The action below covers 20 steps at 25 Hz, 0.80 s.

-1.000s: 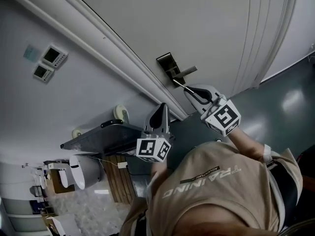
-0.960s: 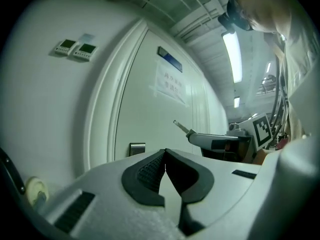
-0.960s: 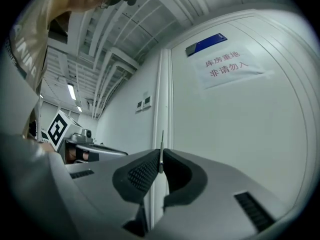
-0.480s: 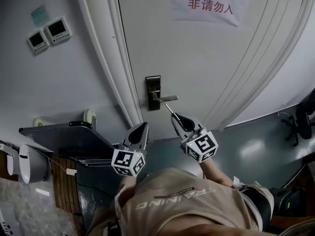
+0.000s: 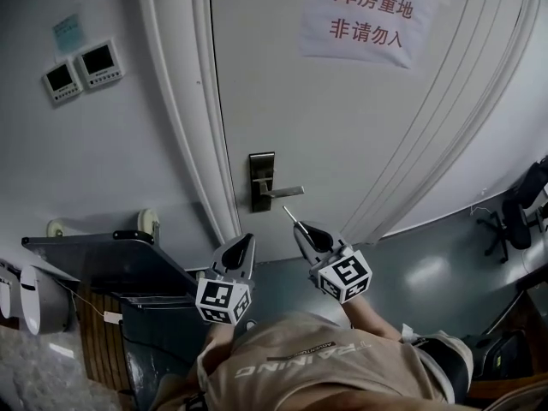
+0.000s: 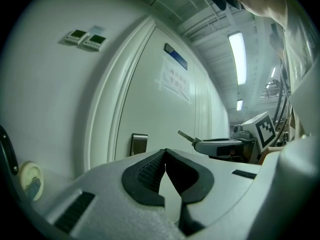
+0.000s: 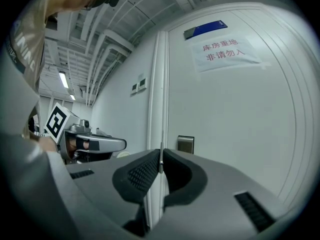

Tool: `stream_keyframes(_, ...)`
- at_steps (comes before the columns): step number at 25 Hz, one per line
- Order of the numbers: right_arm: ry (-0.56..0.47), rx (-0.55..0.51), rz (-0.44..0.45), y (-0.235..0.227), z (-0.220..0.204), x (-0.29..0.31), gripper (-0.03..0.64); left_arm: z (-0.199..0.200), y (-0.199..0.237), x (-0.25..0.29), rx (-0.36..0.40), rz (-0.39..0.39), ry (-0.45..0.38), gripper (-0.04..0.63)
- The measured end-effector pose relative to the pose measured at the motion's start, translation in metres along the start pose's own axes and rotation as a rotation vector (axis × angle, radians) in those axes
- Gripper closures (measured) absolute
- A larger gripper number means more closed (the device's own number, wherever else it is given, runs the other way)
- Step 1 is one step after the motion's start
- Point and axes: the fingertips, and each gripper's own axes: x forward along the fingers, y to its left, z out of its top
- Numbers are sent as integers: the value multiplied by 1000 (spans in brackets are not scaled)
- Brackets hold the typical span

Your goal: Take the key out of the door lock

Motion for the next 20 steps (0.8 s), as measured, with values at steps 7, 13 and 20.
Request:
stream_keyframes(7, 37, 34, -1, 2, -11, 3, 598, -5, -2, 7, 0, -53, 7, 589)
stream_keyframes(13, 33, 18, -11, 1, -9, -2, 598, -2, 43, 5, 48, 11, 37, 589)
stream_keyframes(20, 43, 10, -38, -10, -12, -6, 598, -6, 40, 18, 58, -22, 64, 589)
